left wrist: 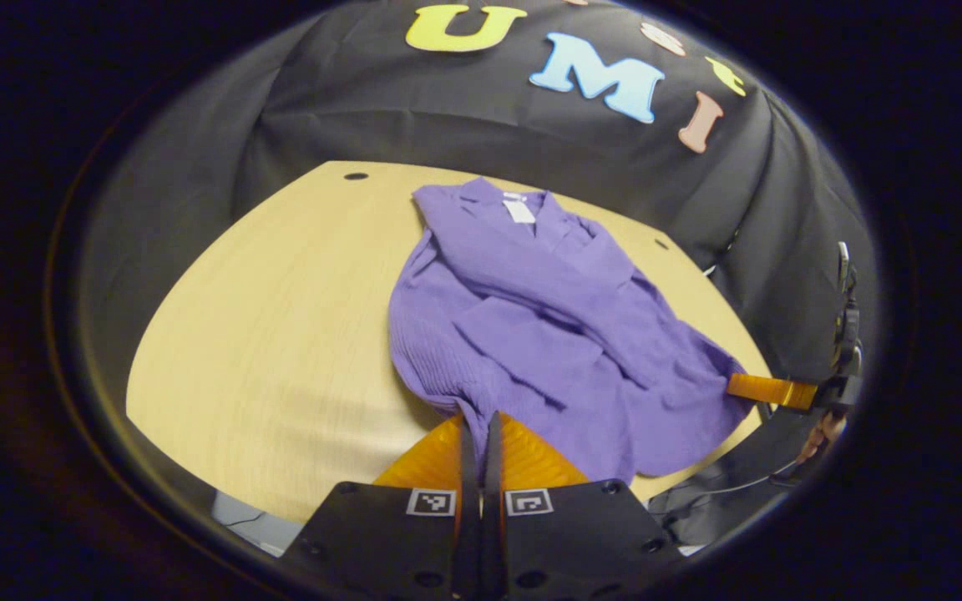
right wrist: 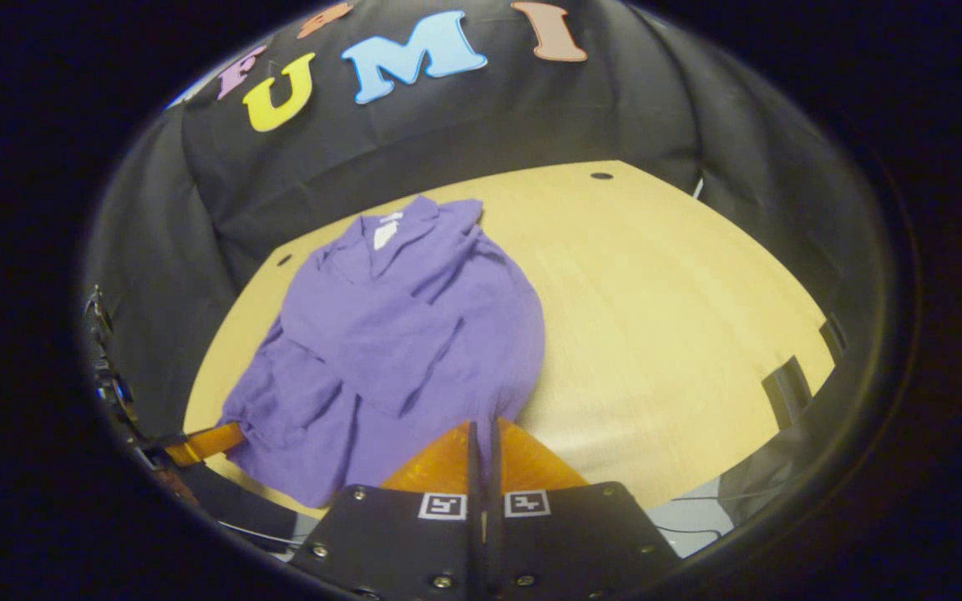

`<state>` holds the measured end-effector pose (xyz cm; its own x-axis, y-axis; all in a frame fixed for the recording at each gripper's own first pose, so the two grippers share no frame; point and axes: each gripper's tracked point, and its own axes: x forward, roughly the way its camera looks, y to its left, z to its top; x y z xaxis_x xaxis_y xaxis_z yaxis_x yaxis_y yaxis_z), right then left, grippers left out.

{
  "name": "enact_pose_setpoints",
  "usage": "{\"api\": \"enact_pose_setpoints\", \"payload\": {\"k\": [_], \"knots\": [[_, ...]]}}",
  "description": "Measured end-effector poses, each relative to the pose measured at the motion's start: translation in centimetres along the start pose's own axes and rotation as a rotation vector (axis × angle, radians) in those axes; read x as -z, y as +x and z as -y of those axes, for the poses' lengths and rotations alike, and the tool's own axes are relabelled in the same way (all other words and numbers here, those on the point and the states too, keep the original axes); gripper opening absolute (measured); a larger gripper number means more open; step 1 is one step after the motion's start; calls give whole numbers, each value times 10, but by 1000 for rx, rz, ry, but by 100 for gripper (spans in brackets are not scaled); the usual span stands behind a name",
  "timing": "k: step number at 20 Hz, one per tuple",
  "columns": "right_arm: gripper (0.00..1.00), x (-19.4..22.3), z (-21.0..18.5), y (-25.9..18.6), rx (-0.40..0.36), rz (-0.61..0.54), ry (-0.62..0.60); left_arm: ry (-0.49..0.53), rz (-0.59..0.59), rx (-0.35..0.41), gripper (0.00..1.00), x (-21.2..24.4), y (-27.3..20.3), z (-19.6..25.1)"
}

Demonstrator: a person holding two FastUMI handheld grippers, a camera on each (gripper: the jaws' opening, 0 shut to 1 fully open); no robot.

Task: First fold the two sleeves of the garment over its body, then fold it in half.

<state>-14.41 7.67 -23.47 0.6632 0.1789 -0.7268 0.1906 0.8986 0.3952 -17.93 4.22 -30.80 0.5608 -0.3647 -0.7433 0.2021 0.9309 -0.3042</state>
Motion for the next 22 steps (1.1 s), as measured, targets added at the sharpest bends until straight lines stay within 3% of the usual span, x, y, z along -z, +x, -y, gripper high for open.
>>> {"api": "enact_pose_setpoints", "payload": {"k": [3,7,11,16,22], "knots": [[2,-44,-20,-6,-43,76,-23,10,66,57,7,-47,-10,19],[2,-68,-38,1,-88,81,-81,-6,135,99,7,-99,-9,42],[2,-121,-55,11,-164,130,-100,-9,230,105,7,-168,-6,54],[1,-190,-68,26,-251,184,-78,-26,317,69,7,-243,12,57],[1,-256,-66,59,-309,214,-7,-44,375,-12,7,-297,37,43]]}}
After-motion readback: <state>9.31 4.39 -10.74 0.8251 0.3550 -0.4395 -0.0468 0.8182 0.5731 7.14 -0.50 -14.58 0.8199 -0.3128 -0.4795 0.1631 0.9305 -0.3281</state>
